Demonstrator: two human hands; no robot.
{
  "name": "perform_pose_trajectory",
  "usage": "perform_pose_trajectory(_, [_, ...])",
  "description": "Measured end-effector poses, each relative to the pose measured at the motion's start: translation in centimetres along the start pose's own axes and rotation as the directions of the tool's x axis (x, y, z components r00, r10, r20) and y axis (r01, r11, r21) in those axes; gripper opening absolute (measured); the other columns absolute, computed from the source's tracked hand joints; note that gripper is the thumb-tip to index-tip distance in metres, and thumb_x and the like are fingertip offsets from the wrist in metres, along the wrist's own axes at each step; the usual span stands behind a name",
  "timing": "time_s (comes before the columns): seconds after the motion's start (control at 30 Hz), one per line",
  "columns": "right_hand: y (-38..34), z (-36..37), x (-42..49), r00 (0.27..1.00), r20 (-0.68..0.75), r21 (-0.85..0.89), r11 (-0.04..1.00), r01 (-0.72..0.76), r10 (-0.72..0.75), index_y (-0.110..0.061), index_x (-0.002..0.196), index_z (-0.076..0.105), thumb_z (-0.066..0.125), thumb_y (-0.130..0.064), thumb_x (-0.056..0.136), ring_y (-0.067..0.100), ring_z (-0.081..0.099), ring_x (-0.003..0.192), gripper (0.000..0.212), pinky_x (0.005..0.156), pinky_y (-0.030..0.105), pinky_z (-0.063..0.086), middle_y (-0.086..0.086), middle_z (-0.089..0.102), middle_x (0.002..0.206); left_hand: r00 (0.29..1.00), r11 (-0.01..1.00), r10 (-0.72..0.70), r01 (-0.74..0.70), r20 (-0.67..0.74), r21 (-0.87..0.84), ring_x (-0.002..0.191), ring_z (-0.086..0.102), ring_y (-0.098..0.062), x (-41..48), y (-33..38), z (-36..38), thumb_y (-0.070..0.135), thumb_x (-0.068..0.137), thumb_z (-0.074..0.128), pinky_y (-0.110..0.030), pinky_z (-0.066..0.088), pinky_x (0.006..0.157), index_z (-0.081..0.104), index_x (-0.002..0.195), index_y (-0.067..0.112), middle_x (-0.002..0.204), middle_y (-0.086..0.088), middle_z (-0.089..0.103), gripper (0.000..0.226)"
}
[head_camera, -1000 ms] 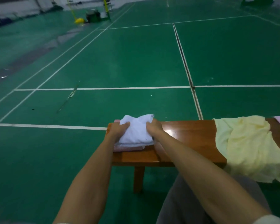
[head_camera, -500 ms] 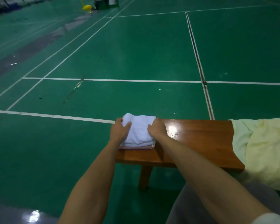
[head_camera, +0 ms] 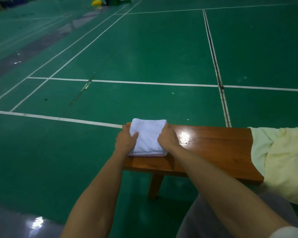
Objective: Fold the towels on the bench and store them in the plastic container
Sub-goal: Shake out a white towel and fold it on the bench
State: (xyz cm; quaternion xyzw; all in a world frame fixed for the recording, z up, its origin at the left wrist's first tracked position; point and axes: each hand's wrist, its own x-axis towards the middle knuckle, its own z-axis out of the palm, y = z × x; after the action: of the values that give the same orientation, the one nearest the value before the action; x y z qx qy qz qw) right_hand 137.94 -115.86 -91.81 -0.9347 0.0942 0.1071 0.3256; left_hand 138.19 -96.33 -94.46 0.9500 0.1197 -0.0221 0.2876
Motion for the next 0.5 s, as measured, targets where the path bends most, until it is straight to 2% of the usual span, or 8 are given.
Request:
perform_pose_trajectory(0.07, [-0.1, -0.1, -0.3, 0.999, -0.041, -0.099, 0.994, -0.038, 0.034, 0.002, 0.148, 0.026, 0.055, -0.012, 0.093, 0.038, 0.055, 0.120, 0.063, 0.084, 0.039, 0.047, 0.020, 0.046, 0.141, 0.993, 0.977, 0.105, -0.094, -0.050, 0.190, 0.124, 0.051, -0.037, -0.3, 0.2, 0.2, 0.051, 0.098, 0.048, -0.048, 0.047, 0.098, 0.034, 0.147, 0.022, 0.140, -0.013, 0.048, 0.058])
perform_pose_trajectory(0.13, [0.0, 0.0, -0.1, 0.987, -0.115, -0.260, 0.963, 0.077, -0.110, 0.000, 0.150, 0.025, 0.054, -0.012, 0.091, 0.037, 0.045, 0.130, 0.067, 0.102, 0.042, 0.042, 0.020, 0.038, 0.149, 0.947, 0.878, 0.321, -0.288, -0.025, 0.383, 0.143, 0.035, -0.034, -0.1, 1.0, 0.3, 0.049, 0.103, 0.033, -0.050, 0.035, 0.115, 0.028, 0.155, 0.028, 0.158, -0.011, 0.035, 0.056])
perform_pose_trajectory(0.2, [-0.2, 0.4, 0.2, 0.957, -0.087, -0.355, 0.906, 0.229, -0.276, -0.002, 0.158, 0.014, 0.048, -0.014, 0.096, 0.037, 0.025, 0.148, 0.072, 0.121, 0.045, 0.026, 0.021, 0.020, 0.163, 0.884, 0.751, 0.455, -0.444, 0.103, 0.489, 0.155, 0.014, -0.029, 0.2, 2.0, 0.8, 0.044, 0.107, 0.020, -0.050, 0.015, 0.125, 0.021, 0.160, 0.030, 0.168, -0.007, 0.019, 0.055])
perform_pose_trajectory(0.27, [-0.5, 1.3, 0.6, 0.936, 0.009, -0.425, 0.846, 0.322, -0.352, -0.005, 0.161, 0.006, 0.037, -0.025, 0.104, 0.034, 0.005, 0.156, 0.068, 0.126, 0.048, 0.009, 0.019, 0.004, 0.168, 0.872, 0.690, 0.444, -0.481, 0.209, 0.541, 0.157, -0.001, -0.025, 0.5, 2.4, 1.6, 0.044, 0.108, 0.012, -0.049, 0.001, 0.127, 0.011, 0.163, 0.028, 0.171, -0.004, 0.007, 0.057])
perform_pose_trajectory(0.33, [-0.5, 2.7, 0.8, 0.930, 0.096, -0.489, 0.797, 0.355, -0.356, -0.007, 0.162, -0.001, 0.026, -0.033, 0.107, 0.034, -0.009, 0.156, 0.066, 0.126, 0.051, -0.003, 0.018, -0.008, 0.169, 0.897, 0.706, 0.362, -0.441, 0.252, 0.554, 0.157, -0.010, -0.024, 0.7, 2.3, 2.5, 0.046, 0.108, 0.007, -0.047, -0.007, 0.126, -0.001, 0.163, 0.024, 0.171, -0.005, -0.002, 0.060])
perform_pose_trajectory(0.4, [0.1, 4.0, 1.0, 0.939, 0.152, -0.489, 0.802, 0.342, -0.308, -0.007, 0.161, -0.007, 0.020, -0.037, 0.107, 0.035, -0.018, 0.154, 0.067, 0.124, 0.054, -0.009, 0.018, -0.017, 0.167, 0.909, 0.730, 0.333, -0.417, 0.252, 0.542, 0.156, -0.014, -0.025, 1.0, 1.8, 3.1, 0.051, 0.105, 0.003, -0.046, -0.008, 0.126, -0.009, 0.162, 0.023, 0.170, -0.007, -0.010, 0.064])
perform_pose_trajectory(0.5, [1.2, 5.4, 1.4, 0.943, 0.125, -0.462, 0.823, 0.331, -0.309, -0.007, 0.160, -0.012, 0.016, -0.046, 0.105, 0.035, -0.023, 0.152, 0.073, 0.123, 0.056, -0.011, 0.019, -0.023, 0.165, 0.894, 0.744, 0.376, -0.448, 0.243, 0.496, 0.155, -0.017, -0.027, 1.9, 0.4, 3.6, 0.062, 0.093, -0.008, -0.049, -0.007, 0.126, -0.012, 0.161, 0.028, 0.169, -0.007, -0.016, 0.076])
